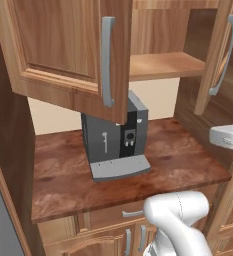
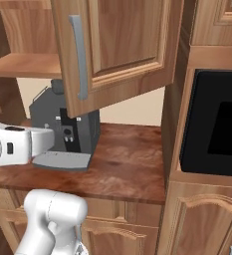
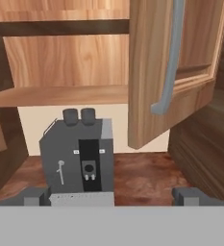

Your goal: Close all open cabinet doors.

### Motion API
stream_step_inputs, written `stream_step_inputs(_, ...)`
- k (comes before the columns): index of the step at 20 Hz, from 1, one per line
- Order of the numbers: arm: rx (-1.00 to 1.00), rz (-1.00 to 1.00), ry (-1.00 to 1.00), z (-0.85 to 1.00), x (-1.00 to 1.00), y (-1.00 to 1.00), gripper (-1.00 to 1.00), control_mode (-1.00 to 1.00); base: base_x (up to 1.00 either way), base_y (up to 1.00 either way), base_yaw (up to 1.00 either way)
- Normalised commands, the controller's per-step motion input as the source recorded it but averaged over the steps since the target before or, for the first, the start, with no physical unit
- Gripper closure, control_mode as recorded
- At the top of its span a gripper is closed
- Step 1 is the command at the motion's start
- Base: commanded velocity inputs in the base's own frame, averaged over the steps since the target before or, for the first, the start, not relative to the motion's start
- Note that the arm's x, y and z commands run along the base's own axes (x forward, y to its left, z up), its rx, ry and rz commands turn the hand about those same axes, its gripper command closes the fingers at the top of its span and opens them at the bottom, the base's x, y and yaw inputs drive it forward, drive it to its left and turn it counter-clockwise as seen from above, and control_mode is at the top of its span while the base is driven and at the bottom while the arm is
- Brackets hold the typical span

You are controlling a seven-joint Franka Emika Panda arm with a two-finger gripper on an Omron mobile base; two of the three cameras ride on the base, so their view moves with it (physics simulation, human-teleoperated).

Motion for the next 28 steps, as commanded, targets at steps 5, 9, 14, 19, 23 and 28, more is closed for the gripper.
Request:
stream_step_inputs(5,0.0,0.0,0.0,0.14,0.0,-0.2,-1.0,-1.0,0.0,0.0,0.0)
stream_step_inputs(9,-0.03,0.0,0.0,0.17,-0.01,-0.08,-1.0,-1.0,0.0,0.0,0.0)
stream_step_inputs(14,-0.1,0.02,0.0,0.02,-0.16,-0.1,-1.0,-1.0,0.0,0.0,0.0)
stream_step_inputs(19,0.06,-0.02,0.0,0.0,-0.23,0.0,-1.0,-1.0,0.0,0.0,0.0)
stream_step_inputs(23,0.33,-0.13,0.0,0.0,-0.04,0.0,-1.0,-1.0,0.0,0.0,0.0)
stream_step_inputs(28,0.49,-0.2,0.0,0.0,0.0,0.0,-1.0,-1.0,0.0,0.0,0.0)
